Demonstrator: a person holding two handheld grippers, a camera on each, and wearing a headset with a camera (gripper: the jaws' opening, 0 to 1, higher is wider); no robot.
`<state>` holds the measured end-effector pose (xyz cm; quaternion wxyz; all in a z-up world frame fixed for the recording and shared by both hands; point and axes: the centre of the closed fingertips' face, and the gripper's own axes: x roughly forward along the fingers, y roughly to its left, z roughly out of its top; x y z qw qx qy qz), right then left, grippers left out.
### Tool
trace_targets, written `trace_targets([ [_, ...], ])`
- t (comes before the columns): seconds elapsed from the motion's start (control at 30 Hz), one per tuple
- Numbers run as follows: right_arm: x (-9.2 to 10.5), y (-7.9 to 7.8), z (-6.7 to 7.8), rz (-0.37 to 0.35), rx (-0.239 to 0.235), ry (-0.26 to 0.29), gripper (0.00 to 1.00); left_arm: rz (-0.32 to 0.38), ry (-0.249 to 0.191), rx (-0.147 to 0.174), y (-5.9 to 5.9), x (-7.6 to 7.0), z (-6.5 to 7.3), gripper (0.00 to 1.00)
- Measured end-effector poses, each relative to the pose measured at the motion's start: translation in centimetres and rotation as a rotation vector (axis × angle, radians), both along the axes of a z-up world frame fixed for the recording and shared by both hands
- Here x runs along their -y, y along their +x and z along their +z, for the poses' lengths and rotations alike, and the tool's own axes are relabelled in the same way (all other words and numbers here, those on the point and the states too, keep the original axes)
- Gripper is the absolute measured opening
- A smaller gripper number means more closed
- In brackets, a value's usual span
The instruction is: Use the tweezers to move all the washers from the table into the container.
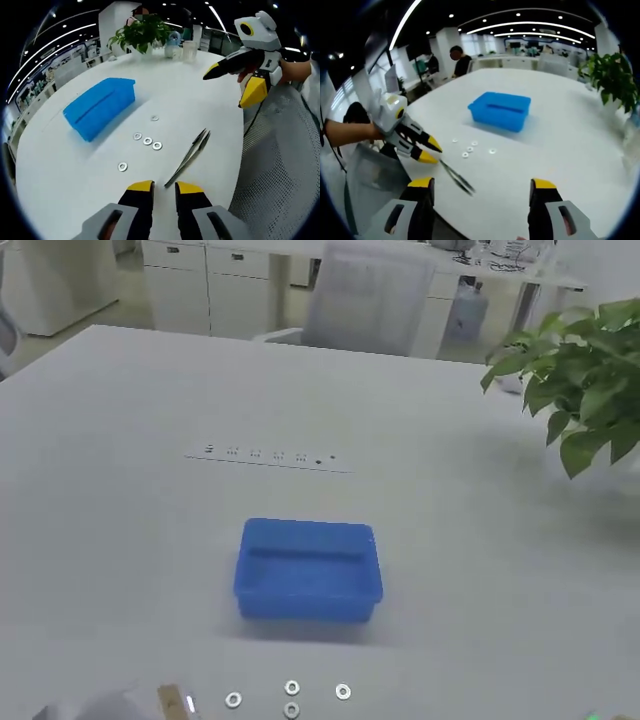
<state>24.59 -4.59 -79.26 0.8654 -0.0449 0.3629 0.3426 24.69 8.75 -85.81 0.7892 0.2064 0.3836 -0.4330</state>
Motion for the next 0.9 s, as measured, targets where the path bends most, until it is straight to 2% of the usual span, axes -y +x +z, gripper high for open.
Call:
trace_targets([
  [0.13, -0.3, -0.1, 0.3, 0.008, 0.003, 0.003, 0.75, -0.067, 0.021, 0.005, -0.3, 0.3, -0.4, 0.05],
  [0.17, -0.4, -0.2, 0.3, 0.012, 0.003, 0.003, 0.75, -0.071, 0.047, 0.0, -0.4, 0.1, -0.5, 0.04],
  [0.2, -0.5, -0.2, 0.2, 0.017, 0.004, 0.001, 0.74, -0.073, 0.036, 0.01, -0.3, 0.6, -0.6, 0.03],
  [0.23, -0.6, -0.3, 0.2, 0.026, 0.005, -0.005, 0.74, -0.083, 0.043, 0.011, -0.2, 0.9, -0.8, 0.02],
  [0.4, -1.7, -0.6, -0.1, 0.086, 0.001, -0.017, 0.66, -0.137, 0.051, 0.023, -1.2, 1.2, -0.4, 0.0],
  [0.53, -4.0, -0.7, -0.5, 0.231, -0.006, -0.058, 0.56, -0.174, 0.04, 0.057, -1.7, 1.7, 0.8, 0.0],
  [0.63, -5.6, -0.9, -0.9, 0.333, -0.003, -0.101, 0.47, -0.202, 0.022, 0.09, -2.1, 2.0, 2.4, 0.0],
  [0.7, -6.5, -1.3, -1.0, 0.369, -0.038, -0.107, 0.41, -0.207, 0.002, 0.109, -2.3, 2.3, 3.9, 0.0],
  [0.73, -7.2, -1.3, -0.8, 0.4, -0.017, -0.097, 0.39, -0.203, -0.007, 0.113, -2.4, 2.4, 4.6, 0.0],
  [0.83, -7.8, -1.7, -1.0, 0.501, 0.014, -0.165, 0.34, -0.199, -0.036, 0.152, -2.7, 3.0, 7.4, 0.0],
  [0.9, -8.3, -2.0, -1.2, 0.549, 0.035, -0.188, 0.31, -0.197, -0.035, 0.166, -3.0, 3.3, 8.4, 0.0],
])
